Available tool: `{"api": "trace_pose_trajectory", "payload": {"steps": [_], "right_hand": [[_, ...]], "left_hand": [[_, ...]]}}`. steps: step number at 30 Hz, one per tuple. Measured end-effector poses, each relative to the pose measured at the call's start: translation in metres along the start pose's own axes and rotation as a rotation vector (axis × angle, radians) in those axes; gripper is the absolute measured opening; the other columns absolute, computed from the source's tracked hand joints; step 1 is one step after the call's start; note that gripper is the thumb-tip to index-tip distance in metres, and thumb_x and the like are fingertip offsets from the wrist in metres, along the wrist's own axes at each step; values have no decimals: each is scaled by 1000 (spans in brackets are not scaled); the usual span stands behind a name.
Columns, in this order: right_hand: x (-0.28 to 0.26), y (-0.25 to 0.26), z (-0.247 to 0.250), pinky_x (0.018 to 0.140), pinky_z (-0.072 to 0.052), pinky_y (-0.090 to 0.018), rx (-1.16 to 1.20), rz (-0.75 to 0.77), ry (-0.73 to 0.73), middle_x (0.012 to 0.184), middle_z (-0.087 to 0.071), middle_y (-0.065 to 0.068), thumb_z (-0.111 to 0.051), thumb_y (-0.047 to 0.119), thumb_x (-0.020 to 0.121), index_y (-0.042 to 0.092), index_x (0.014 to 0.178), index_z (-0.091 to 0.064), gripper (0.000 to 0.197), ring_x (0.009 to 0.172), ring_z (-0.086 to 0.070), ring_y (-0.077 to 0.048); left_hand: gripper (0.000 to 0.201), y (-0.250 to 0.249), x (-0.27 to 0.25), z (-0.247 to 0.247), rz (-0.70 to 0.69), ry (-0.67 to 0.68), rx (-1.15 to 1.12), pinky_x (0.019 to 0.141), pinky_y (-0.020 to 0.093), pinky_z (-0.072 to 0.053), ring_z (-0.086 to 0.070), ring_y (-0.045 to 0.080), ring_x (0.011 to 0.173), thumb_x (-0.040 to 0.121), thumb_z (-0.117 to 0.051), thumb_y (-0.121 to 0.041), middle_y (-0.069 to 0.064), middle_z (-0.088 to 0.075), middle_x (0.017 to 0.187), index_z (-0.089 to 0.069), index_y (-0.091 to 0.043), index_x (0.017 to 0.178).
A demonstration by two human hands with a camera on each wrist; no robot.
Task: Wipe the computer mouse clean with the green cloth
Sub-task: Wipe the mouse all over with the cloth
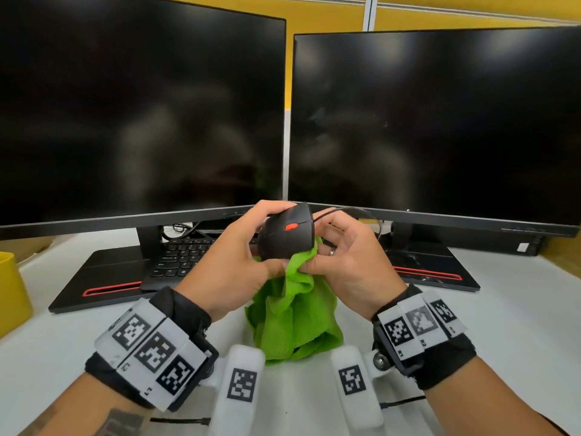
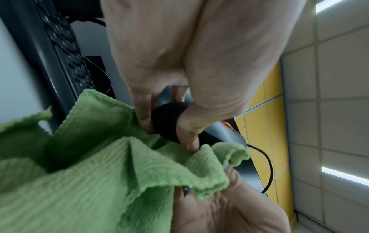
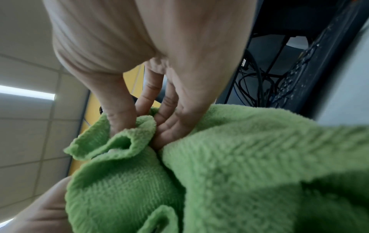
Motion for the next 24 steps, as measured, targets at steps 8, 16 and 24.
{"api": "trace_pose_trajectory", "payload": {"steps": [8, 16, 24], "right_hand": [[4, 4, 6, 75, -61, -37, 247, -6, -16, 109, -68, -18, -101, 21, 47, 0, 105, -65, 71, 89, -70, -27], [5, 4, 23, 79, -62, -41, 110, 38, -176, 84, -76, -15, -83, -5, 65, -7, 83, -69, 22, 81, -73, -29], [4, 7, 21, 108, -45, -66, 75, 48, -151, 125, -67, -34, -74, 10, 84, -14, 119, -67, 43, 121, -62, -52]], "left_hand": [[73, 11, 0, 10, 84, -39, 63, 94, 38, -61, -73, 13, 107, 82, -80, 12, -22, -72, 115, -63, -41, 130], [81, 17, 1, 4, 122, -8, 207, 106, 53, -54, -68, 25, 120, 64, -85, -29, -4, -67, 131, -56, -55, 135], [77, 20, -2, 7, 138, 1, 125, 111, 43, -54, -70, 10, 120, 76, -87, 4, -12, -73, 129, -63, -35, 139]]}}
Point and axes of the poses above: each hand's wrist, its own x-axis towards the middle knuckle, its own z-axis out of the back of the hand, y = z × x, the point moved 9 cm from there along x, towards the middle knuckle
